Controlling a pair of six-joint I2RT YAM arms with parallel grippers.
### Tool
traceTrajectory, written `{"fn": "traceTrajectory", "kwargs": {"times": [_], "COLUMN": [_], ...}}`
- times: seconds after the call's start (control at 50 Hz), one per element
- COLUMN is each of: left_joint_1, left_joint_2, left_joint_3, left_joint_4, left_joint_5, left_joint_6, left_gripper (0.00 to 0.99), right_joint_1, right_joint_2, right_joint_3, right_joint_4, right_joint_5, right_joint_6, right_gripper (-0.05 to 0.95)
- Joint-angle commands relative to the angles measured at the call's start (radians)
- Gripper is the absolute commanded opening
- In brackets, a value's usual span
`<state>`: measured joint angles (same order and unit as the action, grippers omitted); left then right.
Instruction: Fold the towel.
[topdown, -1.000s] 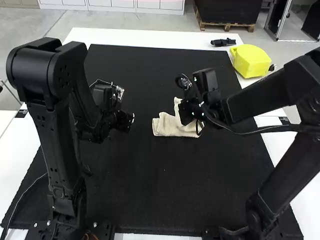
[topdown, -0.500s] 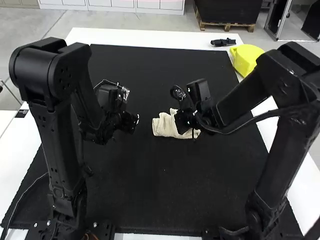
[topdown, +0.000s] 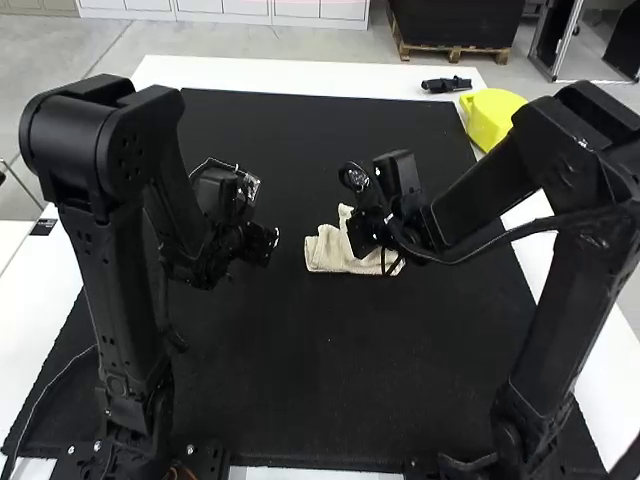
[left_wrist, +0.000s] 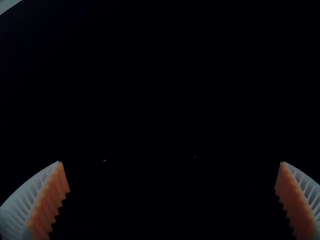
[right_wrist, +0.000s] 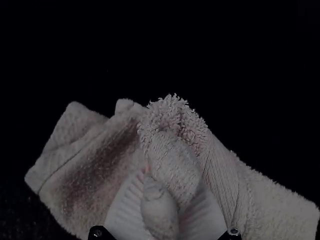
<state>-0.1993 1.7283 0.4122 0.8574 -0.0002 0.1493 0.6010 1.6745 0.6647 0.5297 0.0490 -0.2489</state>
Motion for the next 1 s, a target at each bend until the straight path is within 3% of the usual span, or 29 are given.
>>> {"fn": "traceTrajectory", "kwargs": {"times": [0.0,0.64,0.68,0.76,0.8,0.9,0.98], "left_joint_1": [-0.008,-0.003,-0.005,-0.006,-0.008,-0.008,-0.008], "left_joint_2": [-0.032,-0.033,-0.032,-0.032,-0.033,-0.032,-0.032], "left_joint_3": [0.020,0.005,0.007,0.005,0.005,0.004,0.004], "left_joint_4": [0.006,0.011,0.011,0.012,0.012,0.014,0.014], "left_joint_5": [-0.006,-0.006,-0.004,-0.004,-0.004,-0.004,-0.004], "left_joint_6": [-0.011,-0.013,-0.013,-0.013,-0.014,-0.014,-0.013], "left_gripper": [0.966,0.966,0.966,0.966,0.966,0.966,0.966], "right_joint_1": [0.003,0.057,0.057,0.057,0.057,0.057,0.057], "right_joint_2": [0.002,0.116,0.116,0.117,0.117,0.117,0.117], "right_joint_3": [0.033,0.033,0.038,0.038,0.036,0.032,0.023], "right_joint_4": [0.018,0.112,0.113,0.144,0.151,0.170,0.187], "right_joint_5": [-0.009,-0.008,-0.006,0.008,0.008,0.008,0.014], "right_joint_6": [-0.012,-0.043,-0.043,-0.058,-0.078,-0.110,-0.135], "right_gripper": [-0.01,0.00,0.07,0.43,0.54,0.91,0.92]}}
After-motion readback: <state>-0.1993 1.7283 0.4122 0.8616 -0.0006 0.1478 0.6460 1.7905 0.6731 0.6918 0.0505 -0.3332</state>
